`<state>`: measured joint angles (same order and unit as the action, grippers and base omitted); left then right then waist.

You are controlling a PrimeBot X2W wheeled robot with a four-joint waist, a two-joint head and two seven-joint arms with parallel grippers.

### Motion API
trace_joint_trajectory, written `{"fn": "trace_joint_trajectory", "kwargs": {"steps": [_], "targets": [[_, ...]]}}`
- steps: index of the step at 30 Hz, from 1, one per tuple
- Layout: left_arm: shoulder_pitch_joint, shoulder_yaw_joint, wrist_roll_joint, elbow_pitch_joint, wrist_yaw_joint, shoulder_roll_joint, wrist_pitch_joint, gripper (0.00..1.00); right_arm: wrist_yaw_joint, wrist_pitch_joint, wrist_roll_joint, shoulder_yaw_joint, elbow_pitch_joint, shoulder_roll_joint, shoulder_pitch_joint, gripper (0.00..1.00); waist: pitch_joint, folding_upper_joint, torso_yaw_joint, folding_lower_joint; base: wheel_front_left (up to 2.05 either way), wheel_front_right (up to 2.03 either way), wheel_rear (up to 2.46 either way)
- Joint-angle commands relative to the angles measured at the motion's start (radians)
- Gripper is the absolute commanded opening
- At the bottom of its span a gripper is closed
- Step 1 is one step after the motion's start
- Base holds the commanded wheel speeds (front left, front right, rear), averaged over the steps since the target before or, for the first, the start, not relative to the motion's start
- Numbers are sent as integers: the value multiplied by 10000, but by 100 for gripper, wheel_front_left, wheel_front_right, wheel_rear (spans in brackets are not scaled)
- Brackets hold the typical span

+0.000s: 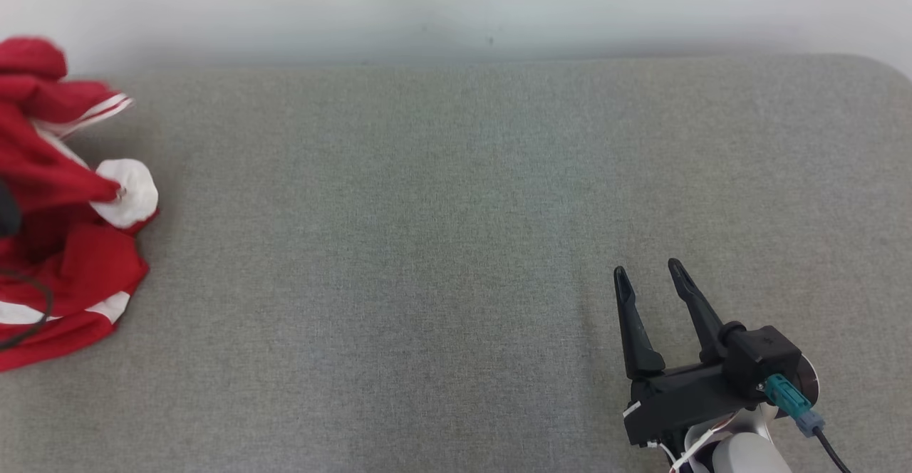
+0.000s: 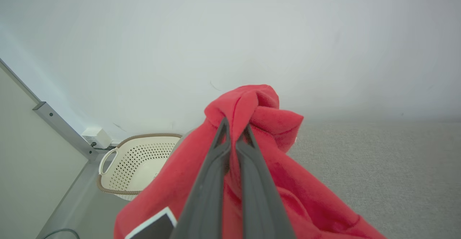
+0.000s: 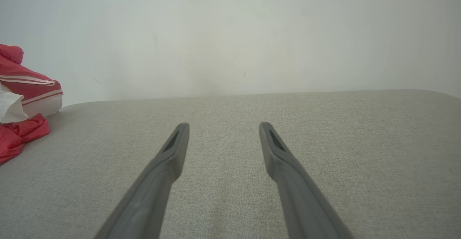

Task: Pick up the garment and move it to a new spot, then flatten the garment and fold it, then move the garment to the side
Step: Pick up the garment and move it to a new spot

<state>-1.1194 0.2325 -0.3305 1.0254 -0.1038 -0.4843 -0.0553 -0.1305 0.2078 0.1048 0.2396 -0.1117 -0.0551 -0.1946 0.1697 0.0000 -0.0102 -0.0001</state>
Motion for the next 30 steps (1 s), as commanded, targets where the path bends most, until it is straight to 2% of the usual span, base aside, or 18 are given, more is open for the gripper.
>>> {"fn": "trace_joint_trajectory", "kwargs": {"steps": [1,6,13,23,30], "targets": [[-270,88,-12,-349,-58,-14,-134,0,-4,75,91,30,-63,26,118,100,-225,0,21,1,0,0,0],[-574,305,-64,-1140,-141,192,-189,0,-4,140,163,24,-138,41,171,100,-383,0,-40,1,0,0,0],[-624,845,-359,-3099,-235,565,174,0,-4,243,327,71,-233,52,223,100,-581,0,-358,1,0,0,0],[242,1581,-611,-6527,-219,776,1264,0,-4,415,559,108,-364,53,100,100,-497,0,-1336,1,0,0,0],[1202,2174,-787,-8056,-150,1084,1825,0,-4,516,728,162,-520,53,-32,100,-364,0,-2081,1,0,0,0]]}}
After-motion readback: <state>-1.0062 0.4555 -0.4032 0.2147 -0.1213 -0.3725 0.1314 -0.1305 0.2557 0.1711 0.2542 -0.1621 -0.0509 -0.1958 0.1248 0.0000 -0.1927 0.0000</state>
